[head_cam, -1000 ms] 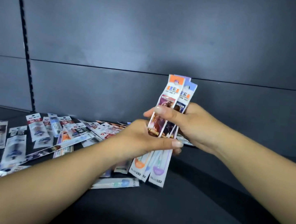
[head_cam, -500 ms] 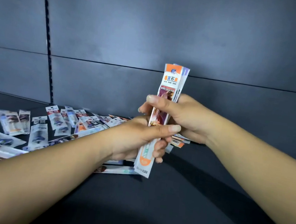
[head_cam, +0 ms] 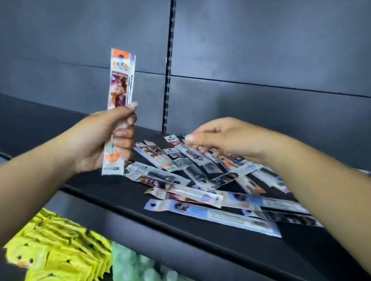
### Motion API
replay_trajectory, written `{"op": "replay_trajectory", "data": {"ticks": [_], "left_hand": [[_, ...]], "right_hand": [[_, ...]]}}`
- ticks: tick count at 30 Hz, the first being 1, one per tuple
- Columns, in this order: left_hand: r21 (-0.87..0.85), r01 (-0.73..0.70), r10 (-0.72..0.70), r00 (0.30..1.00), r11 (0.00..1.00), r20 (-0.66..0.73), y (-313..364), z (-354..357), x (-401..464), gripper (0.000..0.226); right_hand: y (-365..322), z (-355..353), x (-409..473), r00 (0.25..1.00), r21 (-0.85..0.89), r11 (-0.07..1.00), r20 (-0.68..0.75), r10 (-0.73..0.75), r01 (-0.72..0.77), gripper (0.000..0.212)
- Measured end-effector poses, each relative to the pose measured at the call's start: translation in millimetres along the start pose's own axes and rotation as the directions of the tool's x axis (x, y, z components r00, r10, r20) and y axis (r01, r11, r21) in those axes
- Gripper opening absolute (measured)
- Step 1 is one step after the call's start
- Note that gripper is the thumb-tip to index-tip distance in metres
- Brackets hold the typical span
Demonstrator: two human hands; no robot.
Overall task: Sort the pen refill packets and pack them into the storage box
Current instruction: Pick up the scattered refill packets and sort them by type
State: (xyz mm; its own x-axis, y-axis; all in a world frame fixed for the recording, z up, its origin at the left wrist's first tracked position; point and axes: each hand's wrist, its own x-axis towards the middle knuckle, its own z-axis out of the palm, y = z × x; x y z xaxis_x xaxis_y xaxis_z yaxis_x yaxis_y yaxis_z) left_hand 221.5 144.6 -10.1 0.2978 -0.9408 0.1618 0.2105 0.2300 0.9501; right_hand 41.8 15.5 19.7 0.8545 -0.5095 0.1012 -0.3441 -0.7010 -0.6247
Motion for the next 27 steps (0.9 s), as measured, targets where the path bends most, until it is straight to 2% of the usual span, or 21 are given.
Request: {"op": "replay_trajectory", "data": {"ticks": [2,6,10,13,15,17,19,23,25,27], "left_hand": [[0.001,0.015,-0.015,0.996,1.0,-0.083,4,-30,-8,0.03],[0.044,0.05,-0.045,0.992,0.998,-0.121,1,-63,-15,0.029],[0.075,0.06,-0.046,0.983,0.995,-0.175,-10,-80,-16,0.033],[0.03,0.046,-0.04,0.982,0.998,-0.184,-17,-83,-17,0.033],[0.041,0.034,-0.025,0.98,0.999,-0.199,-19,-83,-18,0.033],[0.051,0.032,-0.02,0.978,0.998,-0.206,-20,-83,-18,0.032],[0.038,0.028,-0.019,0.976,0.999,-0.216,-22,-84,-20,0.03],[-0.027,0.0,-0.006,0.972,1.0,-0.236,-24,-88,-20,0.027],[-0.032,0.0,-0.008,0.97,0.999,-0.243,-22,-85,-16,0.025],[-0.006,-0.027,0.025,0.973,1.0,-0.227,-16,-78,-8,0.022]], "right_hand": [[-19,28,22,0.998,-0.143,0.99,0.05,0.023,-0.016,0.042],[-38,71,54,0.986,-0.373,0.927,0.128,0.105,-0.05,0.058],[-44,88,75,0.949,-0.539,0.835,0.194,0.25,-0.109,0.071],[-41,87,83,0.928,-0.582,0.801,0.206,0.311,-0.14,0.071],[-38,87,85,0.915,-0.523,0.835,0.233,0.331,-0.169,0.069],[-34,89,87,0.91,-0.412,0.888,0.255,0.327,-0.203,0.051],[-30,93,89,0.935,-0.321,0.925,0.22,0.28,-0.201,0.035],[-33,91,86,0.991,-0.225,0.966,-0.063,0.116,-0.127,0.026],[-39,87,83,0.979,-0.016,0.999,-0.198,0.045,-0.049,0.026],[-46,82,80,0.942,0.245,0.967,-0.334,0.02,0.066,0.024]]}}
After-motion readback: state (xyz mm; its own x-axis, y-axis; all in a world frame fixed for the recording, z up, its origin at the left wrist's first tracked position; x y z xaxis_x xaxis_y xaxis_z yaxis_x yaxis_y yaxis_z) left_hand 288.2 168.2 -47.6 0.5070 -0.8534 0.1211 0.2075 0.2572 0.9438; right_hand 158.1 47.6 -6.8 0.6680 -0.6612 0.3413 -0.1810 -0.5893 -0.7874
